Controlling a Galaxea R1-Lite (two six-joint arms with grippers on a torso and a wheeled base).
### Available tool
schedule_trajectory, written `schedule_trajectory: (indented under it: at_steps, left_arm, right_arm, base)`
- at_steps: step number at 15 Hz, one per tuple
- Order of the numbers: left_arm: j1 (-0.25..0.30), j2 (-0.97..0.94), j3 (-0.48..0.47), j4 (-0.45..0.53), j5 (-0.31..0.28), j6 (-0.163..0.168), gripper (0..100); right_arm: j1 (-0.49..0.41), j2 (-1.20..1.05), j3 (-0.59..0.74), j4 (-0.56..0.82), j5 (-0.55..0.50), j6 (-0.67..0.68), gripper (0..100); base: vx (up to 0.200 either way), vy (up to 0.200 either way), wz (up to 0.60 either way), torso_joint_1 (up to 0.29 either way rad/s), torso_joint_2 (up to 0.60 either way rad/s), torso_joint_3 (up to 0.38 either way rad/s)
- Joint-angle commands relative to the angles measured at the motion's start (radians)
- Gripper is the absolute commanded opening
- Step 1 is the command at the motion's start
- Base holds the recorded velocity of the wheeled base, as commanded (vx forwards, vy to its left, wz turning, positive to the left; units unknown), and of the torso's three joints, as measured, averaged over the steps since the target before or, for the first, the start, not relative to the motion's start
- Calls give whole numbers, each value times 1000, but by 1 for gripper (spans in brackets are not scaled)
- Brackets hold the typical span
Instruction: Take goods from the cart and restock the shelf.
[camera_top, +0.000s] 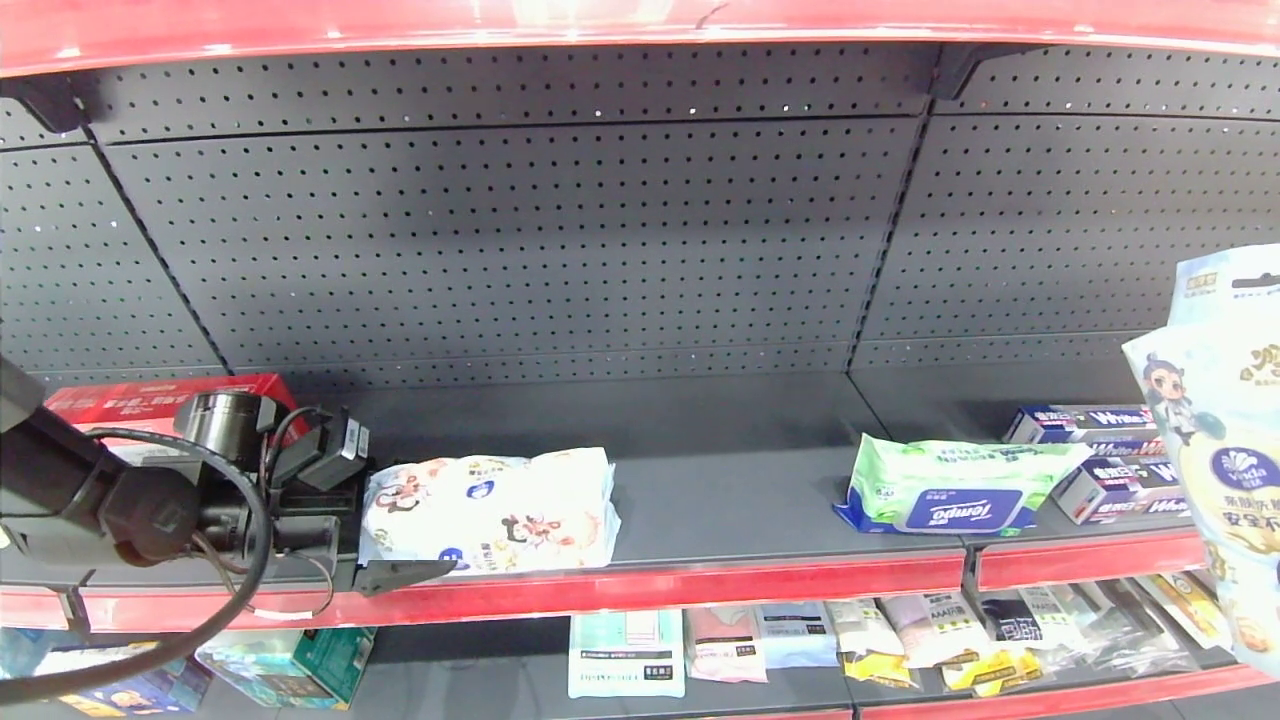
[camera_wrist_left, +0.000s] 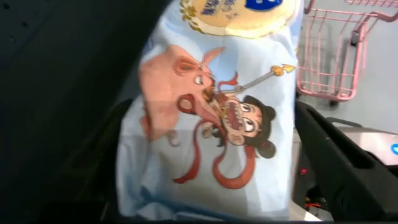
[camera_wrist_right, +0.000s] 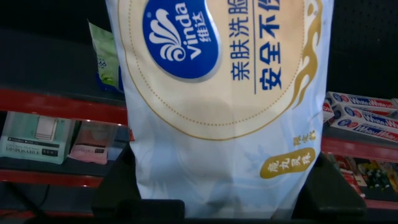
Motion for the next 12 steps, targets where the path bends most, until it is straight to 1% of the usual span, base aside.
schedule_trajectory:
  at_steps: [1,3,5,6,7,8,9,11,12]
  left_arm:
    - [9,-13,2,-20,-3,6,100]
    - [37,-28,13,-121,0,5,100]
    - [70,-56,33,-158,2,-6,100]
    - [87,-92,59,-158,0,-21,100]
    - [89,-106,68,-158,0,-30,100]
    - [89,-152,105,-158,0,-66,100]
    - [89,-181,129,-159,-1,-83,100]
    - [89,-226,154,-159,-6,-86,100]
    - [89,-269,169,-156,-6,-98,100]
  right_arm:
    - [0,0,-1,-1,0,-1,0]
    - [0,-1,0,-1,0,-1,0]
    - [0,2,0,-1,2,-1,0]
    - [0,3,-1,-1,2,-1,0]
    - [0,3,-1,-1,2,-1,0]
    - [0,3,-1,-1,2,-1,0]
    - [0,3,-1,-1,2,-1,0]
    - [1,3,0,-1,2,-2,0]
    - [1,0,0,-1,2,-2,0]
  base:
    - [0,0,0,0,0,0]
    - [0,0,0,0,0,0]
    - [0,0,0,0,0,0]
    - [0,0,0,0,0,0]
    - [0,0,0,0,0,0]
    - [0,0,0,0,0,0]
    - [0,0,0,0,0,0]
    - [0,0,0,0,0,0]
    - [0,0,0,0,0,0]
